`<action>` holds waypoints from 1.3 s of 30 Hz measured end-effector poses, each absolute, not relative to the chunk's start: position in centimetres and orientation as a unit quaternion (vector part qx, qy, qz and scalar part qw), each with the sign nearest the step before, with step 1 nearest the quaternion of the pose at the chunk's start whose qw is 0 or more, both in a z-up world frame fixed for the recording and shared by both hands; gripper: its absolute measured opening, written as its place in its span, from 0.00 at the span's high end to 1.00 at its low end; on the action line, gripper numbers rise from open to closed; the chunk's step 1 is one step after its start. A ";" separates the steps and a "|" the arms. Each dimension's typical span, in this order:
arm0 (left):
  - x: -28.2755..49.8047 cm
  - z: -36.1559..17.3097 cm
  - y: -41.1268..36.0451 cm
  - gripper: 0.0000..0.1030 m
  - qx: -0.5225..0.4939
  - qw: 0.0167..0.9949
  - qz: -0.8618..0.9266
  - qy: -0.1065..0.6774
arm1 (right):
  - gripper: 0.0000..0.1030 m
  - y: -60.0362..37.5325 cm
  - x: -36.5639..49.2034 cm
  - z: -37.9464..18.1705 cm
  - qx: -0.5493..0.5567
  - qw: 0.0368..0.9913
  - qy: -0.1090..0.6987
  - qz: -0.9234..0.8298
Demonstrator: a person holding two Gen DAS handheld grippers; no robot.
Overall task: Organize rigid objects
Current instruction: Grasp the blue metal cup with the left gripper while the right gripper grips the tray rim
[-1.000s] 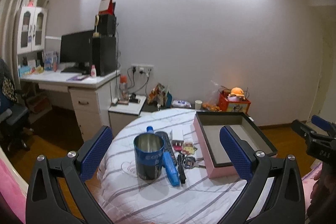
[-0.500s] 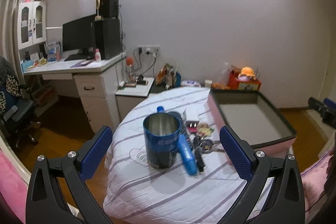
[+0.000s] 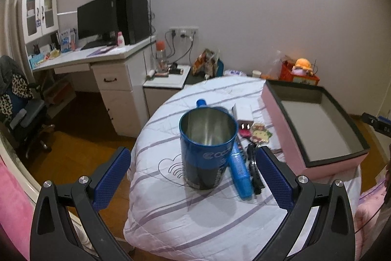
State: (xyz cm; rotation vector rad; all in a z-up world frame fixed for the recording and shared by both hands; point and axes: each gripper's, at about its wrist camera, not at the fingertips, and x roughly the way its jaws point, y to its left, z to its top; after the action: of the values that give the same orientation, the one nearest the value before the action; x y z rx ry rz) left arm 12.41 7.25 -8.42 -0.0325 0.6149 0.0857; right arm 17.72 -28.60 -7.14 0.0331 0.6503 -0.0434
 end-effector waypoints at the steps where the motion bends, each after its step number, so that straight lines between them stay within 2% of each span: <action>1: 12.7 -8.7 7.3 0.00 -0.016 0.950 0.043 0.307 | 0.00 -28.9 18.5 -7.7 0.015 0.944 0.329 -0.018; 5: 13.7 -9.6 7.2 0.00 -0.006 0.946 0.044 0.320 | 0.00 -29.9 20.5 -9.3 0.011 0.928 0.371 -0.014; 7: 14.0 -9.8 7.4 0.00 -0.009 0.945 0.049 0.325 | 0.07 -30.2 21.4 -10.0 0.015 0.919 0.395 -0.005; 10: 14.7 -10.0 7.5 0.00 -0.009 0.942 0.053 0.332 | 0.29 -30.5 22.2 -10.6 0.014 0.910 0.414 0.012; 11: 14.8 -10.1 7.5 0.00 -0.007 0.941 0.055 0.333 | 0.41 -30.4 22.6 -10.7 0.014 0.907 0.422 0.014; 15: 15.6 -10.5 7.6 0.00 -0.005 0.939 0.054 0.341 | 0.52 -30.9 23.7 -11.8 0.012 0.895 0.445 0.024; 16: 15.7 -10.7 7.7 0.00 -0.005 0.938 0.052 0.342 | 0.68 -30.9 23.7 -12.1 0.012 0.893 0.450 0.031; 17: 16.0 -11.0 7.8 0.00 -0.006 0.936 0.049 0.347 | 0.78 -30.9 23.6 -12.2 0.011 0.892 0.451 0.032; 18: 16.2 -11.2 7.9 0.00 -0.007 0.935 0.050 0.352 | 0.81 -30.8 23.6 -12.3 0.007 0.892 0.451 0.031; 21: 17.1 -11.7 8.1 0.00 -0.012 0.931 0.050 0.360 | 0.86 -31.3 23.3 -12.5 0.008 0.890 0.455 0.034; 32: 19.2 -13.0 7.6 0.00 -0.031 0.927 0.032 0.372 | 0.86 -32.0 23.6 -12.4 0.011 0.887 0.459 0.044; 33: 19.2 -13.1 7.6 0.02 -0.029 0.928 0.033 0.370 | 0.86 -32.0 23.6 -12.5 0.011 0.887 0.460 0.045; 36: 19.0 -13.1 7.7 0.34 -0.042 0.929 0.010 0.367 | 0.86 -31.9 23.7 -12.6 0.008 0.886 0.462 0.044; 39: 18.9 -13.0 7.8 0.34 -0.041 0.929 0.005 0.367 | 0.89 -31.6 23.6 -12.7 0.000 0.885 0.464 0.040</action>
State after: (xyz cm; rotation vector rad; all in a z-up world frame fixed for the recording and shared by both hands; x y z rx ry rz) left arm 18.93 7.75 -12.99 -0.0835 0.7513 0.0112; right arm 23.58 -31.64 -12.74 0.0008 0.9650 0.0838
